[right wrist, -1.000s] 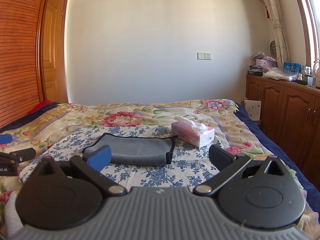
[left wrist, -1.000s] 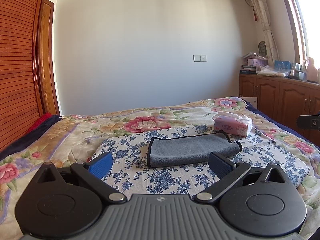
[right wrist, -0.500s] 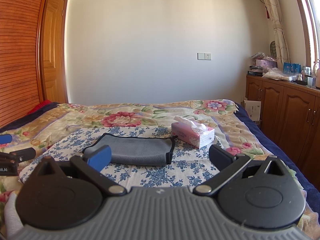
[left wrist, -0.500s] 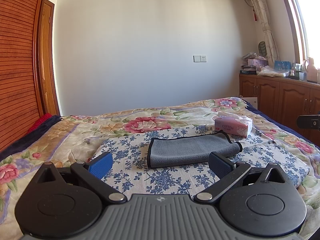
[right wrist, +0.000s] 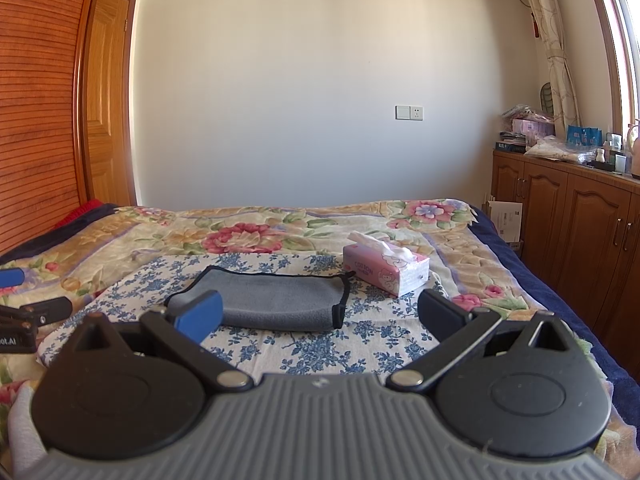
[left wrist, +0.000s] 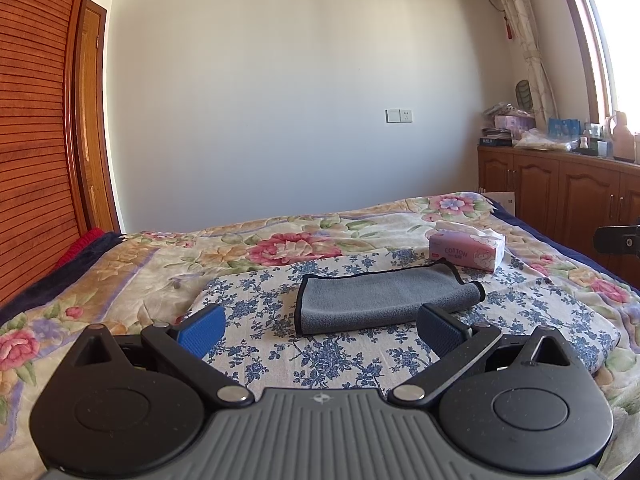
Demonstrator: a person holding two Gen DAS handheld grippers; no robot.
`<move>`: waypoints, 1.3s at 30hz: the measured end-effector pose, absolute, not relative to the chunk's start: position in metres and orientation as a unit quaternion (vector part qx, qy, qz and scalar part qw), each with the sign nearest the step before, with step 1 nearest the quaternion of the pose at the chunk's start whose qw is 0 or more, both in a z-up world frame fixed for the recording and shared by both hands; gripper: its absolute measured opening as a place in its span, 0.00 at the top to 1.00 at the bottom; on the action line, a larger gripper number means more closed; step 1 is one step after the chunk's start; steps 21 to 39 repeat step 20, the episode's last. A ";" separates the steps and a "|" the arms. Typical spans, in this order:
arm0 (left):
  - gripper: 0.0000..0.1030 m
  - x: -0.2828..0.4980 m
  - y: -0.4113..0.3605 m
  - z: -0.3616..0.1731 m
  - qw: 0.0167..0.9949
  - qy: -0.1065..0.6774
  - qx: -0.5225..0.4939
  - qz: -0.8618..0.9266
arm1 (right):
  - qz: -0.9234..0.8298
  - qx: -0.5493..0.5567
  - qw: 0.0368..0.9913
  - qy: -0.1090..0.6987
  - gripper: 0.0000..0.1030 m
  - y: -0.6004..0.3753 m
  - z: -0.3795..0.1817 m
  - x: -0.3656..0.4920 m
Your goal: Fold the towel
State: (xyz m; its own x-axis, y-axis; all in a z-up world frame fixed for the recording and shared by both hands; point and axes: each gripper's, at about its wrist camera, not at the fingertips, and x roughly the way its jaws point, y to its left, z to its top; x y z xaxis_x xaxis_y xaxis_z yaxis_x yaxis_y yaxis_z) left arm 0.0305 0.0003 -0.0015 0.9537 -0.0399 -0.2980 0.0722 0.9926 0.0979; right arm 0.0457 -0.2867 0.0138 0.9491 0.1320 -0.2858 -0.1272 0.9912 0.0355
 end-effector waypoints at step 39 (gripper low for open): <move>0.00 0.031 0.001 -0.001 0.987 0.150 0.054 -0.028 | 0.058 0.005 0.988 0.145 0.00 -0.287 0.014 0.047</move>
